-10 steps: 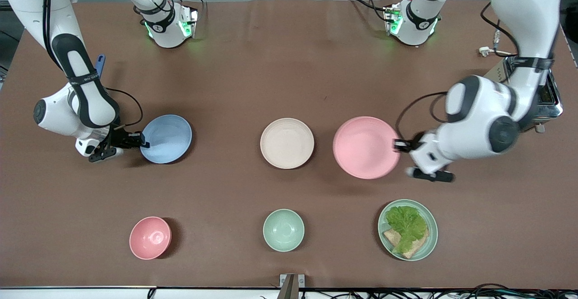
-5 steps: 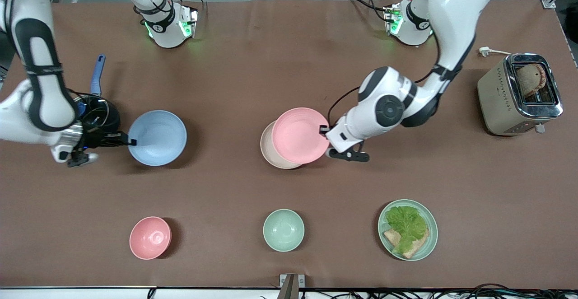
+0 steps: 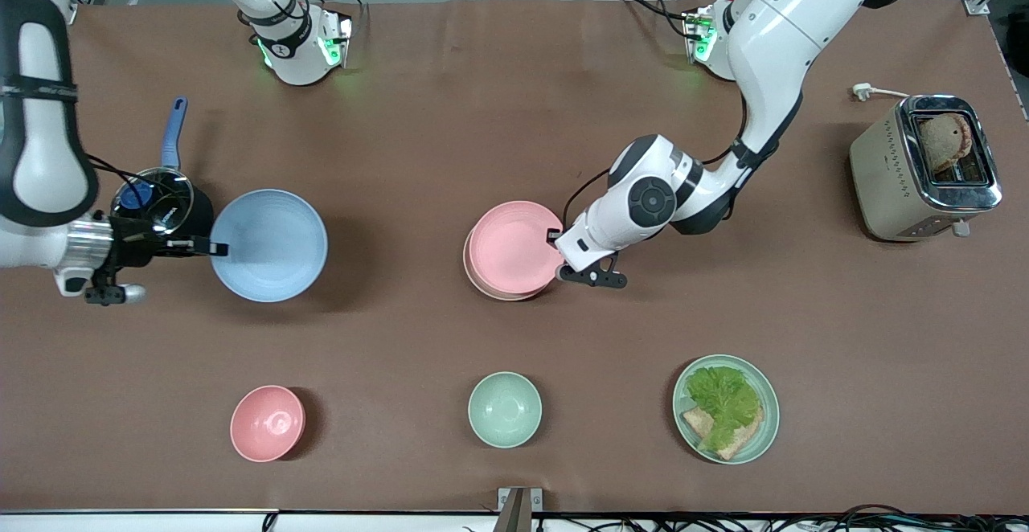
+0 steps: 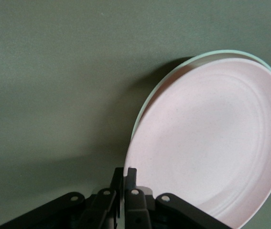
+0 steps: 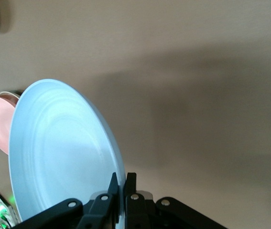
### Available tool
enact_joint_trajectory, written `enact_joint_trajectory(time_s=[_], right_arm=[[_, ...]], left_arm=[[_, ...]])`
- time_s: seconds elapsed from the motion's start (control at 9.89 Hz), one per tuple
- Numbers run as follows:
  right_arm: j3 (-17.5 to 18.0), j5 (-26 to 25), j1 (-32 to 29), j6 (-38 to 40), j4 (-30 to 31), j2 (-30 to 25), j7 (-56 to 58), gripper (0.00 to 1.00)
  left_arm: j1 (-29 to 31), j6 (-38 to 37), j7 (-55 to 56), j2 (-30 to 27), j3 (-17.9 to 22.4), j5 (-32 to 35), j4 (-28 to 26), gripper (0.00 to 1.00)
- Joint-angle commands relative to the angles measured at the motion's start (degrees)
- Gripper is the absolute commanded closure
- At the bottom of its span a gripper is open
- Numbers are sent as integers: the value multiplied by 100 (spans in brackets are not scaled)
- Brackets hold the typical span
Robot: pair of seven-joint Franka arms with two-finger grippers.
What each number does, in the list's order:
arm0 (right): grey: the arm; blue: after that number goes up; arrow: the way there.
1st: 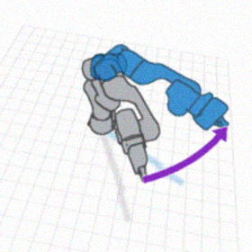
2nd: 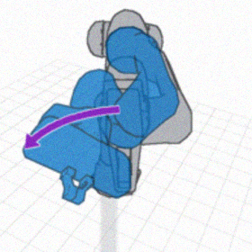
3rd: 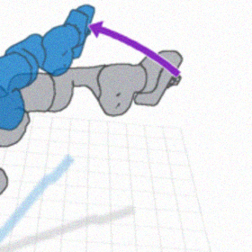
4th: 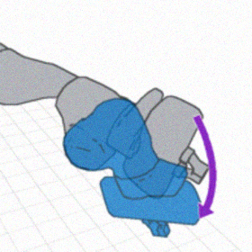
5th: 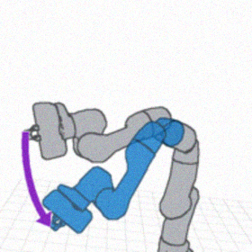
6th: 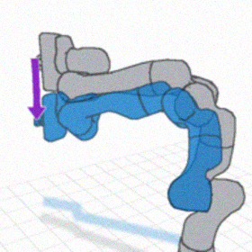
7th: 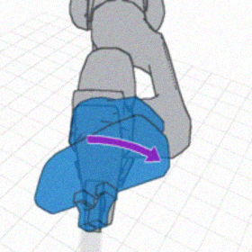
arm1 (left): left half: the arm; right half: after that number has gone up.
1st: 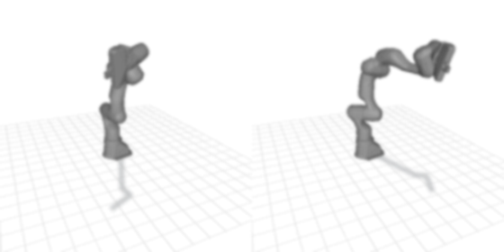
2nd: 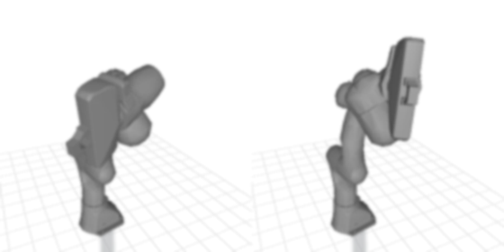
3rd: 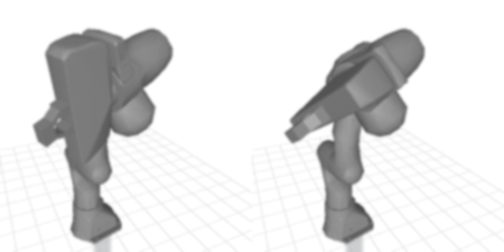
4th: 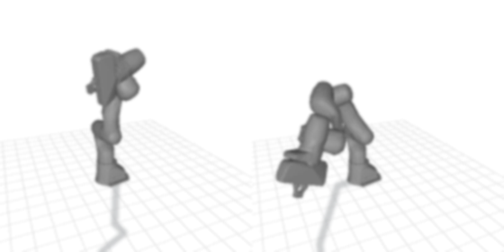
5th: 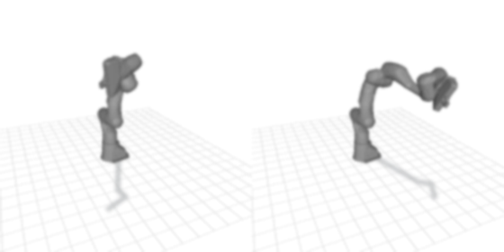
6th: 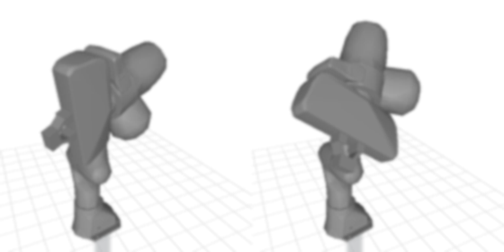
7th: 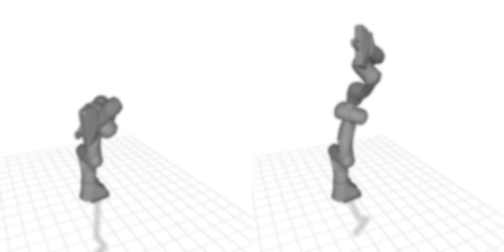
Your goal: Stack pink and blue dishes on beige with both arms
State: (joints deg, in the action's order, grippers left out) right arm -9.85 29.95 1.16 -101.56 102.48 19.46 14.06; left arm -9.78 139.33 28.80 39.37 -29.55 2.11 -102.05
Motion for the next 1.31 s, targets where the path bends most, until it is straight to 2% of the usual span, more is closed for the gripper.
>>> enact_joint_trajectory(time_s=[0.0,0.1,0.2,0.3,0.51,0.61,0.81,0.91,1.01,1.11,1.21], right_arm=[[367,-95,314,-423,123,-170,-981,99],[804,-104,315,-878,236,-171,-1498,99],[1174,-112,315,-1335,377,-171,-1886,99],[1465,-113,324,-1732,526,-171,-2125,99],[2089,-113,437,-2706,947,-153,-2923,99],[2370,-104,534,-3172,1132,-127,-3266,99],[2907,-104,701,-3885,1344,-100,-3908,99],[3083,-104,763,-4185,1406,-57,-4077,99],[3163,-104,859,-4370,1406,65,-4191,99],[3216,-104,982,-4633,1406,215,-4236,99],[3226,-104,1079,-4923,1406,390,-4263,99]], left_arm=[[-59,129,179,220,81,255,36,97],[-50,191,179,264,81,255,36,81],[-50,200,283,264,81,255,88,20],[-50,183,502,204,81,255,141,0],[90,-123,583,-260,81,264,247,0],[326,-534,548,-541,81,264,456,0],[941,-1963,242,-938,81,325,1271,0],[1152,-2754,127,-1061,89,534,1719,0],[1320,-3267,126,-1237,72,1154,2045,0],[1417,-3515,56,-1456,63,1586,2171,0],[1548,-3605,-197,-1771,54,1695,2172,0]])
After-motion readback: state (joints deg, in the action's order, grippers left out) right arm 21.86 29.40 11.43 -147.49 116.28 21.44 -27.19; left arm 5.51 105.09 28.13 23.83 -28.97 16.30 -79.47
